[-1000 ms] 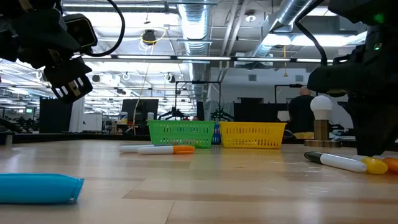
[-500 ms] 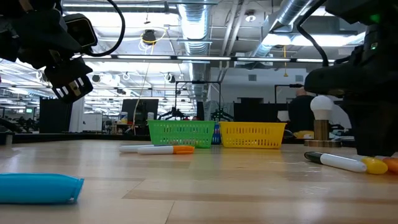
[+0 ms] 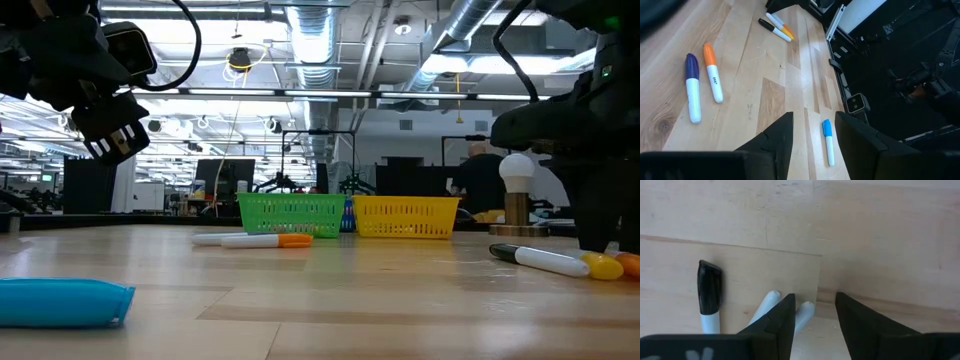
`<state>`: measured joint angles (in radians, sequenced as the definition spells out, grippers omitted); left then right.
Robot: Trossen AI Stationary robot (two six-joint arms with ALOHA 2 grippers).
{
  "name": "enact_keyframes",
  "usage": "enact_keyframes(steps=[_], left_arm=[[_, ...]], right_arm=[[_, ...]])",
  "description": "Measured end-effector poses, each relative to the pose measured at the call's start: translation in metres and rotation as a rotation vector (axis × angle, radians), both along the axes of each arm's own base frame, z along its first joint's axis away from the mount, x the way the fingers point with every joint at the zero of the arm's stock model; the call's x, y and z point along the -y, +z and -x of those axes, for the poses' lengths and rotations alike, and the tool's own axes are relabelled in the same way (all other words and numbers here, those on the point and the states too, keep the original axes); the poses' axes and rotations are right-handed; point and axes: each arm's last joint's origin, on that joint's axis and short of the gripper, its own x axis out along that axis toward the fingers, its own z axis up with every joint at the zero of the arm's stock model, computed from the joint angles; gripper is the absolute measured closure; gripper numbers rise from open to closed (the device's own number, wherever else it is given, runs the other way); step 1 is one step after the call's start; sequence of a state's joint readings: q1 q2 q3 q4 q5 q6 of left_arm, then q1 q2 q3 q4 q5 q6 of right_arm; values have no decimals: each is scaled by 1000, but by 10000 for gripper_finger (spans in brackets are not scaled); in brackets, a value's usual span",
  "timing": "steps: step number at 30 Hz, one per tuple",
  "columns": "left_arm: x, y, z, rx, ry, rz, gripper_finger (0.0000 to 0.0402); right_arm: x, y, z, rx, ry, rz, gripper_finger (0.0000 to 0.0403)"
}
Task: Pick & Place Markers
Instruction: Put the orange mini marker into the green bin
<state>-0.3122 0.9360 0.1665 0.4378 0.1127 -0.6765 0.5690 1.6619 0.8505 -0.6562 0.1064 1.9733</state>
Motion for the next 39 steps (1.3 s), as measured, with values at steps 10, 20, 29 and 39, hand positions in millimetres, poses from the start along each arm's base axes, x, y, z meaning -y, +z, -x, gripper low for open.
enact_keyframes(steps=[10, 20, 29, 39], left_arm=[[0, 0, 0, 5, -4, -10, 257], [0, 0, 0, 5, -4, -10, 257], [0, 0, 0, 7, -6, -14, 257], [0, 0, 0, 6, -6, -16, 257]], right_arm=[[-4, 1, -5, 47, -33, -54, 263], [-8, 1, -8, 41, -17, -155, 264], [-15, 0, -8, -4, 18, -256, 278], [-17, -14, -6, -96, 78, -239, 326]])
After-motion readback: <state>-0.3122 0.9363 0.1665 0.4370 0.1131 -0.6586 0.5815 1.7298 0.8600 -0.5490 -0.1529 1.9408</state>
